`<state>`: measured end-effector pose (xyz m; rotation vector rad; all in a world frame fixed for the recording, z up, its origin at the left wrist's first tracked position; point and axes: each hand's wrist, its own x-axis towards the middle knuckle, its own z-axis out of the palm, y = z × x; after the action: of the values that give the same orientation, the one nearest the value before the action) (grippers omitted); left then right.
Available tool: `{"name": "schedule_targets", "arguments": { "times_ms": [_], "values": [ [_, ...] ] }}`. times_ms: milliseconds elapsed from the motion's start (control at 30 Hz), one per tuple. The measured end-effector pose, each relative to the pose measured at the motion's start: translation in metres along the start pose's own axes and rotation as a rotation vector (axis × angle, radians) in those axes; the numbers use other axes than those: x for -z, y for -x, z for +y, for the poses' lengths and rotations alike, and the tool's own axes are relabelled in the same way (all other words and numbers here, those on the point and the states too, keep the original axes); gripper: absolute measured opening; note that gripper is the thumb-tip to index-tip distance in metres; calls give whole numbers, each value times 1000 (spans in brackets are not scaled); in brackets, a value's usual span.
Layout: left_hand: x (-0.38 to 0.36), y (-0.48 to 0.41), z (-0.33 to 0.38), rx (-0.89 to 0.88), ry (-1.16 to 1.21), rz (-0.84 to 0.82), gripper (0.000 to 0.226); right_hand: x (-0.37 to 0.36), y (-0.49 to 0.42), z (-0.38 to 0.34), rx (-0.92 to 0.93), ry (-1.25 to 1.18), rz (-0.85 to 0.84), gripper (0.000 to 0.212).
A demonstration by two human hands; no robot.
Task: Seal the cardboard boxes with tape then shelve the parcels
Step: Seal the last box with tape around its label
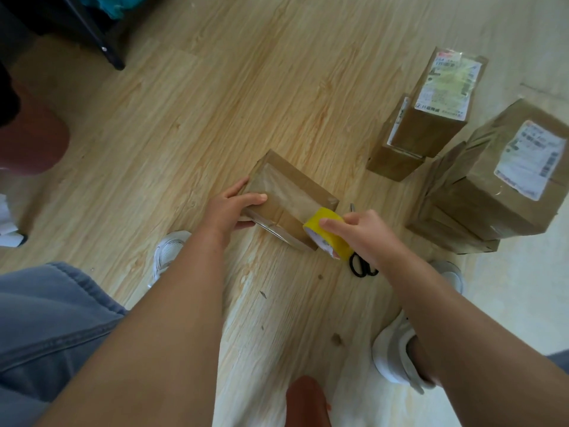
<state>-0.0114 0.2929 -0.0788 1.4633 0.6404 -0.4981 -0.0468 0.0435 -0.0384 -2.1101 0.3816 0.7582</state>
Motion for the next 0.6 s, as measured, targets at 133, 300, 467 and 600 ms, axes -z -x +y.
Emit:
{"name": "schedule_targets", "arguments": {
  "times_ms": [133, 300, 467, 600],
  "values": [
    [-1, -2, 2, 11, -11, -14, 69, -1, 0, 17, -91, 226, 156, 60],
    [1, -4, 4, 21, -30, -30, 69, -3, -5, 21, -90, 179, 154, 62],
    [3, -9, -1, 21, -36, -40, 62, -8, -12, 26, -82, 193, 138, 56],
    [0, -14, 1, 31, -139, -48, 52, -12, -22, 22, -166, 369, 96, 55]
  ]
}}
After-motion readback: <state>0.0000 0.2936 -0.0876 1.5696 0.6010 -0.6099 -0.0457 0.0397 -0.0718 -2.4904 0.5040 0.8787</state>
